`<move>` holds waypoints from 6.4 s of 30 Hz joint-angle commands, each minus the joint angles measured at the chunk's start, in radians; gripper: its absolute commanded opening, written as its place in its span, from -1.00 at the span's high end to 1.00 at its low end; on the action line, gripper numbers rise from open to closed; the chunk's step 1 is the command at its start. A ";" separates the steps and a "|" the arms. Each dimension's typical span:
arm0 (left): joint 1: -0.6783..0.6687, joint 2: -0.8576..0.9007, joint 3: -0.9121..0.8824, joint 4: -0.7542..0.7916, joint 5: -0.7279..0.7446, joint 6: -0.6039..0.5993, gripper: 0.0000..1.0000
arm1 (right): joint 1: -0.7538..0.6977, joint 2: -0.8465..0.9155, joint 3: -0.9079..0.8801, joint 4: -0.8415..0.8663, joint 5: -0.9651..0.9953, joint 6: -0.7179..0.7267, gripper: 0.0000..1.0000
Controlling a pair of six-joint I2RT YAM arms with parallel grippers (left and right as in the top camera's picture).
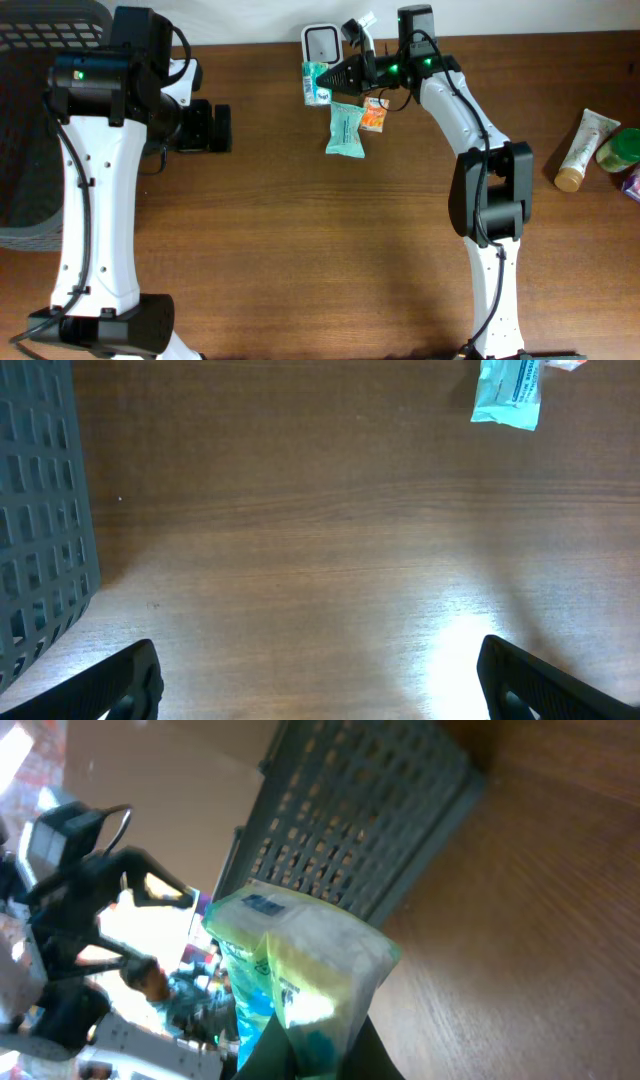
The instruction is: Scan the item barcode
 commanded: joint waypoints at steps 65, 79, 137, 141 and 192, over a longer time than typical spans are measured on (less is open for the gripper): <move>0.000 -0.003 0.001 0.000 0.000 0.016 -0.98 | -0.612 -0.079 0.273 -1.114 2.073 0.029 0.92; 0.000 -0.003 0.001 0.000 0.000 0.016 -0.98 | -0.649 -0.080 0.277 -1.061 1.699 -0.115 -0.35; 0.000 -0.003 0.001 0.000 0.000 0.016 -0.98 | -0.120 -0.006 0.071 -0.537 1.135 -0.130 -0.14; 0.000 -0.003 0.001 0.000 0.000 0.016 -0.98 | -0.118 0.038 0.069 -0.505 1.123 -0.072 -0.10; 0.000 -0.003 0.001 0.000 0.000 0.016 -0.98 | -0.222 0.006 0.045 -0.897 1.117 -0.263 -0.23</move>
